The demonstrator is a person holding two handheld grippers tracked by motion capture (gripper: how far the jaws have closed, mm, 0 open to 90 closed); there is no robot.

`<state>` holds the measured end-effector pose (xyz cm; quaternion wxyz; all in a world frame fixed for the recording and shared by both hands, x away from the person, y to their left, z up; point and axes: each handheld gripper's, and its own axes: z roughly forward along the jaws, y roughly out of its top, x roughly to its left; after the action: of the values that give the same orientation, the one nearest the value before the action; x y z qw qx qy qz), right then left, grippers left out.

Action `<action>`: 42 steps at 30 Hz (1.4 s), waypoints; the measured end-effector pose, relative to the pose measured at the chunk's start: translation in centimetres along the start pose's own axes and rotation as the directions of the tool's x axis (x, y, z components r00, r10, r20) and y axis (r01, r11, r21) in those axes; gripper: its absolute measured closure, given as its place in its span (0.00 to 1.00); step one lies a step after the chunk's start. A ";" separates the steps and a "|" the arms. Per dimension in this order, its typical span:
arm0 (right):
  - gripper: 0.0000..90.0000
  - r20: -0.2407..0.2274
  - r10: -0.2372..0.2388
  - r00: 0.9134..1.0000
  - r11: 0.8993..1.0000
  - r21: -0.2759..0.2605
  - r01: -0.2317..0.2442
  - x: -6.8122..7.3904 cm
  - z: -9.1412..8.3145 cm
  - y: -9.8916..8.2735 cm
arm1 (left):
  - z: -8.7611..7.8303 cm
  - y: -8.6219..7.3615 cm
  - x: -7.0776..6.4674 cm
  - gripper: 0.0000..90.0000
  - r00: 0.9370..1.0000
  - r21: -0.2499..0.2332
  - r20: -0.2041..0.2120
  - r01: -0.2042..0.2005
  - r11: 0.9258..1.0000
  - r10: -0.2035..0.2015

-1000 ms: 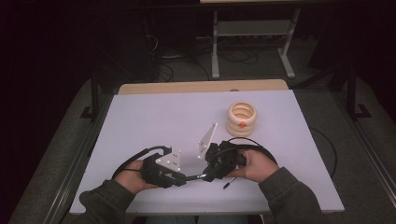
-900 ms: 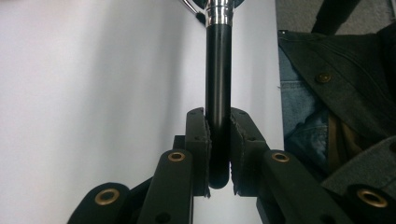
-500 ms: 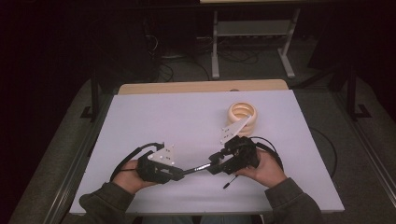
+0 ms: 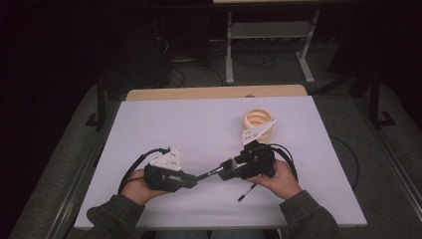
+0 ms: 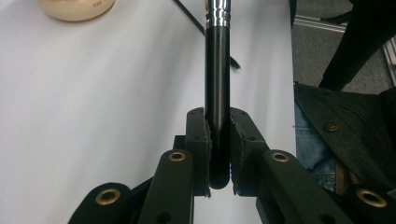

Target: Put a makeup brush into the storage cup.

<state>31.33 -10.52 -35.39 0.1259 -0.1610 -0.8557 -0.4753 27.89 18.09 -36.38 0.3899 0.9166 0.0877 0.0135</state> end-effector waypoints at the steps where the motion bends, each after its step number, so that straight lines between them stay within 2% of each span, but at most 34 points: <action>1: 0.72 -0.010 0.010 1.000 1.000 -0.002 -0.010 0.0 0.1 0.1 | 0.1 0.0 0.0 0.88 1.000 0.005 0.001 -0.008 1.000 0.008; 2: 0.73 -0.016 0.011 1.000 1.000 0.003 -0.011 -0.1 0.2 0.1 | 0.2 0.0 -0.1 0.88 1.000 0.009 0.000 -0.011 1.000 0.011; 4: 0.84 -0.016 0.017 1.000 1.000 0.025 -0.017 0.0 0.5 0.1 | 0.4 -0.1 -0.2 0.88 1.000 0.021 -0.002 -0.016 1.000 0.016; 8: 0.86 -0.036 0.020 0.999 0.998 0.065 -0.018 0.1 0.8 0.5 | 0.8 -0.2 -0.2 0.87 1.000 0.053 0.007 -0.011 0.999 0.011; 10: 0.86 -0.023 -0.011 1.000 0.996 0.091 0.013 0.3 1.1 0.9 | 1.1 -0.2 -0.2 0.79 1.000 0.062 0.002 -0.006 0.998 0.006; 12: 0.86 -0.007 -0.035 0.999 0.990 0.135 0.036 0.7 1.3 1.4 | 1.3 -0.1 -0.4 0.75 1.000 0.070 0.002 0.004 0.998 -0.004; 16: 0.86 0.040 -0.111 0.993 0.970 0.221 0.099 1.4 1.8 2.5 | 1.5 0.4 -0.8 0.77 1.000 0.078 0.008 -0.019 0.997 0.018; 19: 0.86 0.041 -0.129 0.991 0.965 0.236 0.116 1.7 1.7 3.4 | 1.6 0.6 -0.8 0.81 0.999 0.089 0.011 -0.039 0.995 0.038; 22: 0.86 0.045 -0.139 0.989 0.960 0.250 0.123 2.1 1.7 3.9 | 1.6 0.6 -0.8 0.87 0.999 0.085 0.011 -0.040 0.996 0.039; 26: 0.86 0.048 -0.159 0.986 0.960 0.239 0.143 2.3 1.8 4.0 | 1.7 0.5 -0.8 0.88 0.999 0.083 0.019 -0.030 0.996 0.028; 29: 0.85 0.050 -0.149 0.988 0.966 0.220 0.134 2.2 1.8 3.7 | 1.6 0.5 -0.7 0.88 1.000 0.079 0.014 -0.021 0.997 0.020; 30: 0.85 0.048 -0.138 0.989 0.971 0.203 0.126 2.2 1.7 3.5 | 1.6 0.5 -0.7 0.88 1.000 0.080 0.014 -0.025 0.997 0.024; 31: 0.82 0.046 -0.142 0.989 0.974 0.187 0.131 2.1 1.7 3.3 | 1.6 0.5 -0.8 0.88 1.000 0.075 0.006 -0.022 0.997 0.021; 32: 0.72 0.055 -0.138 0.989 0.977 0.172 0.126 2.0 1.5 3.1 | 1.6 0.5 -0.8 0.88 1.000 0.067 0.000 -0.017 0.998 0.017; 33: 0.68 0.069 -0.129 0.989 0.982 0.144 0.119 2.0 1.4 2.9 | 1.5 0.5 -0.8 0.88 1.000 0.060 -0.003 -0.014 0.998 0.014; 35: 0.63 0.068 -0.097 0.993 0.991 0.101 0.090 1.8 1.2 2.2 | 1.5 0.5 -0.7 0.88 1.000 0.036 -0.009 0.003 0.999 -0.002; 39: 0.63 0.064 -0.055 0.996 0.997 0.052 0.051 1.3 1.1 1.2 | 1.3 0.6 -0.3 0.88 1.000 0.015 -0.018 0.024 1.000 -0.024; 42: 0.64 0.064 -0.042 0.997 0.999 0.036 0.040 1.3 1.4 1.0 | 1.3 0.8 -0.1 0.88 0.999 0.001 -0.021 0.035 0.999 -0.035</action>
<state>30.45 -8.67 -34.83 0.0910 -0.1564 -0.8705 -0.4576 27.98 16.60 -36.72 0.3886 0.9149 0.1078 0.0164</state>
